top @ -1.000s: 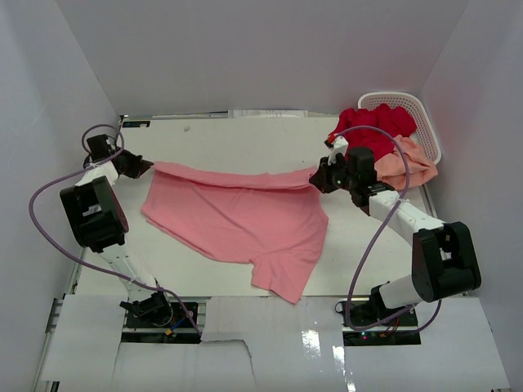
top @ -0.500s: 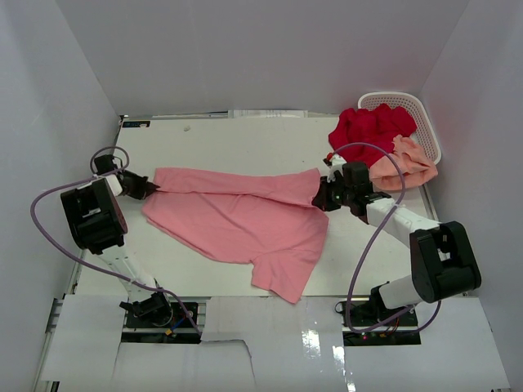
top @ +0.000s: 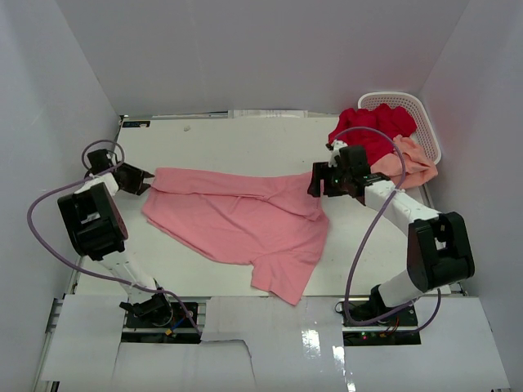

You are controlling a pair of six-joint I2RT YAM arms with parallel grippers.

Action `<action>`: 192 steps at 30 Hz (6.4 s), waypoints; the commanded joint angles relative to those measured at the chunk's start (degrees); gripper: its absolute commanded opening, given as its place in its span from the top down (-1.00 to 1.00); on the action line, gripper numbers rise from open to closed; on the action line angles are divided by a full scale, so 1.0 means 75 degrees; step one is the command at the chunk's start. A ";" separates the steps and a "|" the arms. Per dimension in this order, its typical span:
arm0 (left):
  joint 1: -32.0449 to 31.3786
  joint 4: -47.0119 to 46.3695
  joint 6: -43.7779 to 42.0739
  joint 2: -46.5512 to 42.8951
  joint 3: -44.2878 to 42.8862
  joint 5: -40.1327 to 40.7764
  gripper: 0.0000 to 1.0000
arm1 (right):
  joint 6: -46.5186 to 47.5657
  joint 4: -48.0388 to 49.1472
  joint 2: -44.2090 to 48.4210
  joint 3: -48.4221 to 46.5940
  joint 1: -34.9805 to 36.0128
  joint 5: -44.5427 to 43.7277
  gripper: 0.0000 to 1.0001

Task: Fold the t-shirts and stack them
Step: Fold the flattened tshirt in 1/3 of the way

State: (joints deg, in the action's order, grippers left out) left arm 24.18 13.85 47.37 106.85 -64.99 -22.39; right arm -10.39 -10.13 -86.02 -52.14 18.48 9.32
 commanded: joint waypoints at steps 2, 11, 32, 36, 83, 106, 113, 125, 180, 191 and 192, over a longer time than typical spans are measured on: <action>0.0022 -0.0182 -0.0246 -0.0782 -0.0802 0.0278 0.01 | -0.0079 0.0132 -0.0540 -0.1074 -0.0073 -0.0329 -0.50; -0.0354 -0.0171 -0.0937 -0.0055 -0.2090 0.0151 -0.12 | 0.0260 0.0179 -0.2487 -0.2680 -0.0202 -0.0271 -0.32; -0.1947 0.1200 -0.2250 0.2043 -0.4471 0.0653 -0.09 | 0.0249 0.0308 -0.3894 -0.3607 -0.0577 0.0175 -0.13; -0.1959 0.1528 -0.2204 0.1821 -0.4390 0.0993 -0.10 | 0.0214 0.0320 -0.3801 -0.3419 -0.0577 0.0222 0.01; -0.1338 0.3191 -0.1863 0.3588 -0.4938 0.1732 0.21 | 0.0202 0.0531 -0.3977 -0.3489 -0.0753 0.0831 0.85; -0.1490 0.5326 -0.3176 0.5640 -0.7331 0.3256 0.40 | 0.0413 0.0612 -0.3660 -0.3431 -0.0741 0.1066 0.85; -0.1525 0.5443 -0.3399 0.5711 -0.7377 0.3185 1.00 | 0.0437 0.0624 -0.3625 -0.3489 -0.0741 0.1183 0.85; -0.1560 0.5618 -0.3387 0.5488 -0.7471 0.3806 0.33 | 0.0437 0.0484 -0.3730 -0.3747 -0.0741 0.1183 0.84; -0.1666 0.4814 -0.2040 0.5537 -0.8094 0.1932 1.00 | 0.0132 0.0144 -0.6201 -0.6886 -0.1116 0.1464 0.85; -0.1666 0.4565 -0.1092 0.6109 -0.9206 0.1088 1.00 | -0.0149 0.0073 -0.7245 -0.8504 -0.1644 0.2108 0.85; -0.1666 0.4460 -0.0986 0.6086 -0.9055 0.0994 1.00 | -0.0161 0.0073 -0.7327 -0.8633 -0.1667 0.2155 0.85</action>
State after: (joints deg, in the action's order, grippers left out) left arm 12.40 46.81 37.10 148.83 -134.67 -13.72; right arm -10.98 -10.31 -140.03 -112.51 6.61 23.35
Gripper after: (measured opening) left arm 0.015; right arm 0.083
